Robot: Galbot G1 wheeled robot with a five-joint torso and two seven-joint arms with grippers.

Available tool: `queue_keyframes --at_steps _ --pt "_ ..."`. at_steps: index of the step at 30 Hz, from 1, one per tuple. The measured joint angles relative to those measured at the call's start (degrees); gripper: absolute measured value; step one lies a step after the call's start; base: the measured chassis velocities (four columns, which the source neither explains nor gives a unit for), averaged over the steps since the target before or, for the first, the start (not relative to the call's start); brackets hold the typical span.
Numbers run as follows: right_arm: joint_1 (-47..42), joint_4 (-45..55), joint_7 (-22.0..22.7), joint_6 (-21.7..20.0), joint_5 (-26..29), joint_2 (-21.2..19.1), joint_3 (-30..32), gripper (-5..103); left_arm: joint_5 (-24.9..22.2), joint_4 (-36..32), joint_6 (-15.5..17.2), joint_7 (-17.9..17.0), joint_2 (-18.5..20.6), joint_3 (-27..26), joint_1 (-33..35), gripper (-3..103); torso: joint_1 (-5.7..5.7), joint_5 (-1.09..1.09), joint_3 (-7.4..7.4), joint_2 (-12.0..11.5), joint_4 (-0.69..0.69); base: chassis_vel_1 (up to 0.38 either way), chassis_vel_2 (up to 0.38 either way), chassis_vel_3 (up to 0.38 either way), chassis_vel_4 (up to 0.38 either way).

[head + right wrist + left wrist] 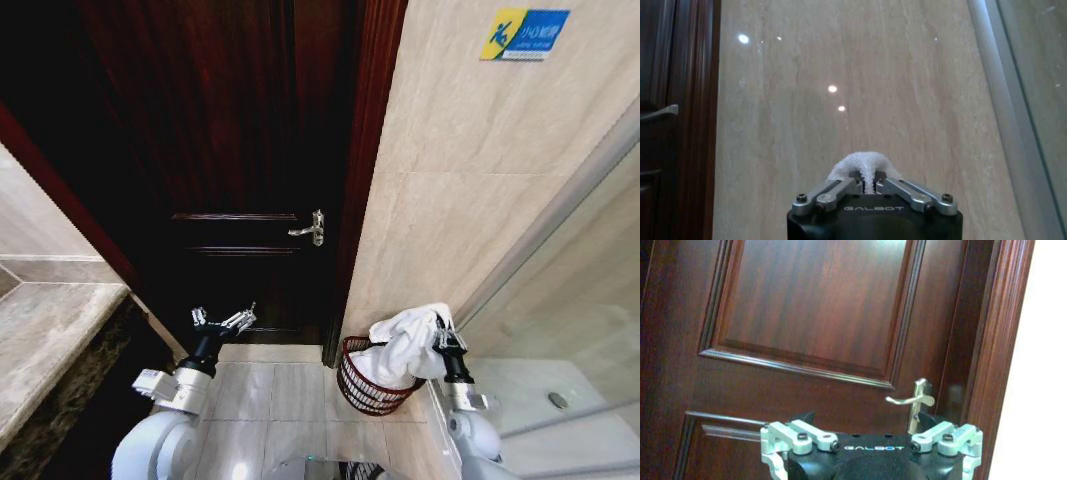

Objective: Discard the used towel into the hamper.

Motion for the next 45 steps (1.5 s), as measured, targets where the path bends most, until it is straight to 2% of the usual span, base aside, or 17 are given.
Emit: queue_keyframes --at_steps 18,25,33,45 --pt "0.8 -4.5 -0.8 0.0 1.9 0.1 -1.3 5 0.0 0.0 0.0 0.0 0.0 0.0 0.0 100 0.0 0.01 0.0 0.0 0.0 0.0 0.0 0.0 0.0" --pt "2.1 -7.7 -3.1 -0.1 2.9 0.3 -1.5 5 0.0 0.0 0.0 0.0 0.0 0.0 0.0 100 0.0 0.01 0.0 0.0 0.0 0.0 0.0 0.0 0.0" --pt "6.3 -16.6 -6.7 -2.1 8.0 -0.2 -2.7 5 0.0 0.0 0.0 0.0 0.0 0.0 0.0 100 0.0 0.0 0.0 0.0 0.0 0.0 0.0 0.0 0.0" --pt "10.6 -27.2 -7.3 -4.4 9.0 0.9 -4.9 5 0.0 0.0 0.0 0.0 0.0 0.0 0.0 100 0.0 0.0 0.0 0.0 0.0 0.0 0.0 0.0 0.0"
